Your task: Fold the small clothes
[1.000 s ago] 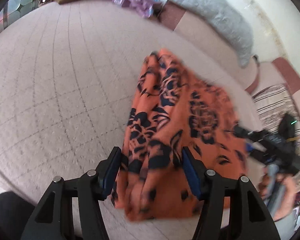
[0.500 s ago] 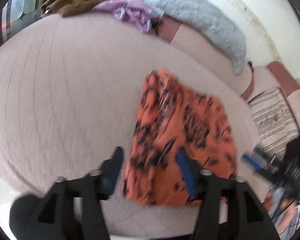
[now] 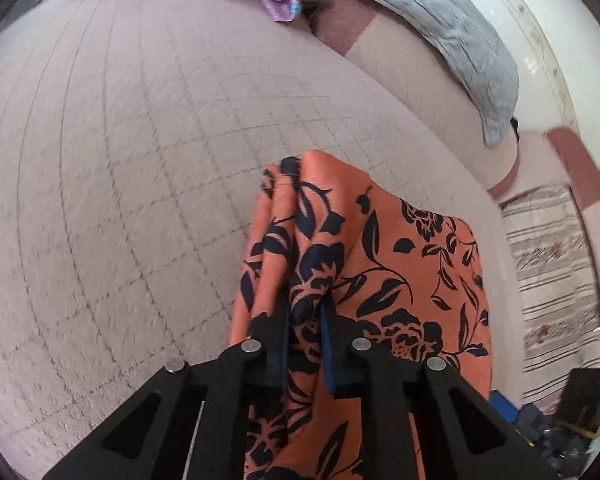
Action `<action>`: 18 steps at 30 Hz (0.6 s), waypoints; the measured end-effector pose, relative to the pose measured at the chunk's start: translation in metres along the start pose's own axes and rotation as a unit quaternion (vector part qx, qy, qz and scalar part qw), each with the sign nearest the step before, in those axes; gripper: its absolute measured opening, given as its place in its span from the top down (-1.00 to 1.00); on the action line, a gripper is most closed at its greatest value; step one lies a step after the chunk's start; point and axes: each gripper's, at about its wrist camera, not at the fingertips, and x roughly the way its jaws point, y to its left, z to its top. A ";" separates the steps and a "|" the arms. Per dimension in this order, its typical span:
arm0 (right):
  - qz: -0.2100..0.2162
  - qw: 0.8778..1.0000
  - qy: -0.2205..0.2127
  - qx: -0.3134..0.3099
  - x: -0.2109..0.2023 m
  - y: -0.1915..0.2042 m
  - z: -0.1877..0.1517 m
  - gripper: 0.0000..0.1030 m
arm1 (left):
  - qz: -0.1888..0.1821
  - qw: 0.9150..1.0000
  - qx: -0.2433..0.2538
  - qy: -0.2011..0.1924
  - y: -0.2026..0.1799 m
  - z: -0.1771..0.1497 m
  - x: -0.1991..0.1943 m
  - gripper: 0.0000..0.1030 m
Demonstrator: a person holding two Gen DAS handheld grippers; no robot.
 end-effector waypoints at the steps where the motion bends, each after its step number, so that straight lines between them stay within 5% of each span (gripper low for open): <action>1: 0.000 1.000 0.000 0.002 0.000 -0.002 0.000 -0.45 | -0.004 1.000 -0.004 0.000 0.002 -0.001 0.001 0.69; 7: 0.014 0.999 0.012 0.031 0.001 -0.015 -0.010 -0.51 | 0.025 0.999 0.022 -0.024 -0.015 -0.015 -0.023 0.58; 12: 0.026 0.998 0.013 0.051 -0.005 -0.024 -0.021 -0.56 | 0.059 0.995 0.049 -0.057 -0.032 -0.042 -0.056 -0.12; 18: 0.030 0.997 0.013 0.067 -0.009 -0.030 -0.035 -0.59 | 0.124 0.985 0.094 -0.077 -0.051 -0.069 -0.071 -0.21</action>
